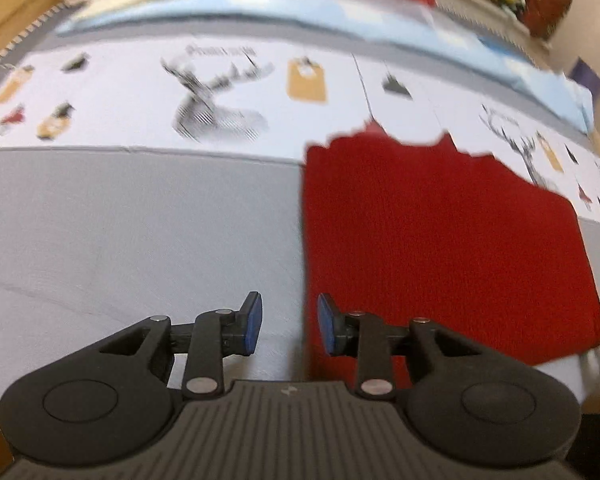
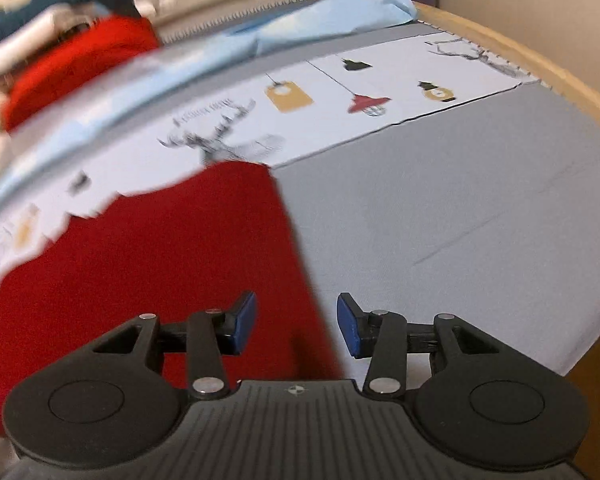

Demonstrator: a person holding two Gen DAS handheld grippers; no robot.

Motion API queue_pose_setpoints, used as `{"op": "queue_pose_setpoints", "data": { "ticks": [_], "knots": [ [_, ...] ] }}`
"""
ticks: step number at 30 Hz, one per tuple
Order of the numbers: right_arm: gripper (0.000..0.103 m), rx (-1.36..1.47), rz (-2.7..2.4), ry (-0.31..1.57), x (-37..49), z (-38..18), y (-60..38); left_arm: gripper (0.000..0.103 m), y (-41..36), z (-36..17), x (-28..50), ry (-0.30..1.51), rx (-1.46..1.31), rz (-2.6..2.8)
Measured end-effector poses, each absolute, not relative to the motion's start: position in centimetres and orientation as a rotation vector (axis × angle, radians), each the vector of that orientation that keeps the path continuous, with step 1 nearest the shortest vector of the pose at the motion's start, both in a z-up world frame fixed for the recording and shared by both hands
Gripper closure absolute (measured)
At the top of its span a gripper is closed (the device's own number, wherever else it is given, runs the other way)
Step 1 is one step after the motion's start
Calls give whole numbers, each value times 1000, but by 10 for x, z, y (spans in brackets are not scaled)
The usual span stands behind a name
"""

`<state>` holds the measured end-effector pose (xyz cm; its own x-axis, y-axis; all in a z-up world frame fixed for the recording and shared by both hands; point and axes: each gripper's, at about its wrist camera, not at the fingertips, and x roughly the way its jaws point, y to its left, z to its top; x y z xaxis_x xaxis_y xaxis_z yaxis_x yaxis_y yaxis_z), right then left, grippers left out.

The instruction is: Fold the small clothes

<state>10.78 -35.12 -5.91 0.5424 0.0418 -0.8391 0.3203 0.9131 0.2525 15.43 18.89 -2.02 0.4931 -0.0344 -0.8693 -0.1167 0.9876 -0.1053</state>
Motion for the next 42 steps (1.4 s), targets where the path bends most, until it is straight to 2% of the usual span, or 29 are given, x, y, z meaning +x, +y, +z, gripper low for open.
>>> {"op": "queue_pose_setpoints", "data": {
  "ticks": [13,18,23,24,27,31,32,34,36,39,42],
  "knots": [
    [57,333,-85,975,95,-57,-263,64,246,0,117,971,-122,90],
    [57,332,-170,1209,112,-103,-250,64,279,2,105,955,-157,121],
    [56,211,-154,1094,108,-82,-209,64,312,3,101,937,-238,165],
    [57,177,-124,1058,106,-75,-195,64,316,4,101,932,-243,175],
    [82,102,29,958,97,-55,-141,64,330,7,99,913,-265,196],
    [82,60,242,850,78,-38,-67,64,349,10,97,899,-312,225],
    [81,42,291,834,75,-35,-48,64,352,10,97,900,-320,233],
    [64,-17,395,821,68,-35,-13,64,357,10,97,902,-330,242],
    [57,-85,477,807,64,-37,15,64,360,11,97,899,-336,247],
    [55,-177,549,807,58,-43,52,64,361,12,98,897,-339,249],
    [44,-250,597,820,56,-48,82,64,360,12,100,896,-340,249]
  ]
}}
